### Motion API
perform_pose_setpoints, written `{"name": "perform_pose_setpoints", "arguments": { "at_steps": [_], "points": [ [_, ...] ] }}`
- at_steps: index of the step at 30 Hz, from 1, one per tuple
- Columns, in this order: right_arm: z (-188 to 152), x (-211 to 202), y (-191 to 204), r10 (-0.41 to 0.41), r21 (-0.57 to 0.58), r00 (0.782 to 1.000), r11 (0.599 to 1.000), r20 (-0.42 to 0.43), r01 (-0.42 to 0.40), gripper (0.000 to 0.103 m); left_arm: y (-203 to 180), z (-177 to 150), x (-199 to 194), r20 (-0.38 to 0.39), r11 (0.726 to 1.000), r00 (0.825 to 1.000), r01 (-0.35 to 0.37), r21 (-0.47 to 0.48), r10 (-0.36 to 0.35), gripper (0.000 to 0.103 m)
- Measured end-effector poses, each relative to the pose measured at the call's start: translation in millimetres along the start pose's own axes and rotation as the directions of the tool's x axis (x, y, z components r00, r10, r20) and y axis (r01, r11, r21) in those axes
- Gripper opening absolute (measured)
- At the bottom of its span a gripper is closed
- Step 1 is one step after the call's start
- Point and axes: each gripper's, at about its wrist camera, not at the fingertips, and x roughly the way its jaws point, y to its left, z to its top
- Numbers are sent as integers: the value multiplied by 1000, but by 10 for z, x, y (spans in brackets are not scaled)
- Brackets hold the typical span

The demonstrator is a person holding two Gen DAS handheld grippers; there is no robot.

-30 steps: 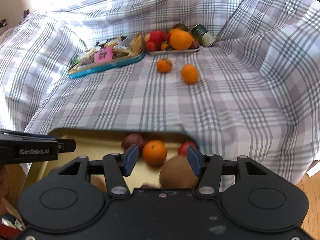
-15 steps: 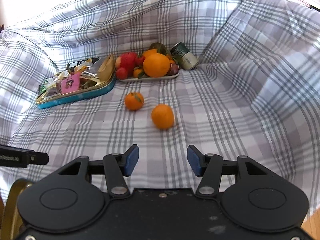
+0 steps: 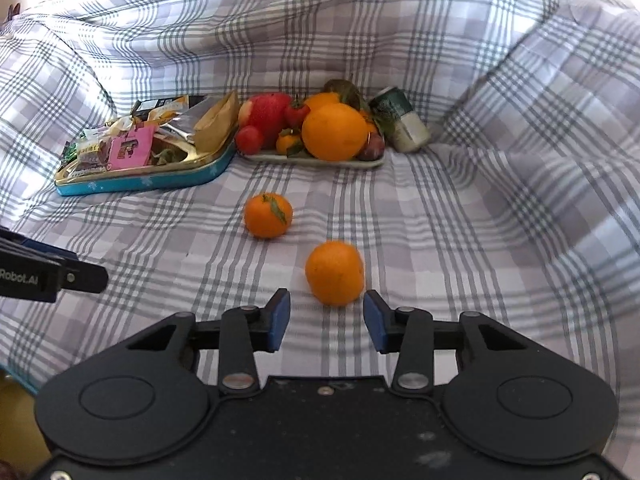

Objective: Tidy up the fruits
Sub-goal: 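Move both open tools back toward the two mandarins on the cloth, then grasp a mandarin with the left tool while the right tool grasps the other mandarin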

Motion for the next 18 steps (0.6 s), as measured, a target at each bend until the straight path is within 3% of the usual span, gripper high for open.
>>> {"name": "perform_pose_setpoints", "arguments": {
  "at_steps": [10,18],
  "points": [
    [119,340,1,-3,-58,1000,998,-6,3,42,-157,223,154,60,997,998,23,73,-28,45],
    [123,327,-227,37,52,999,998,-5,-37,36,-238,354,358,34,995,997,71,73,-73,45]
  ]
}}
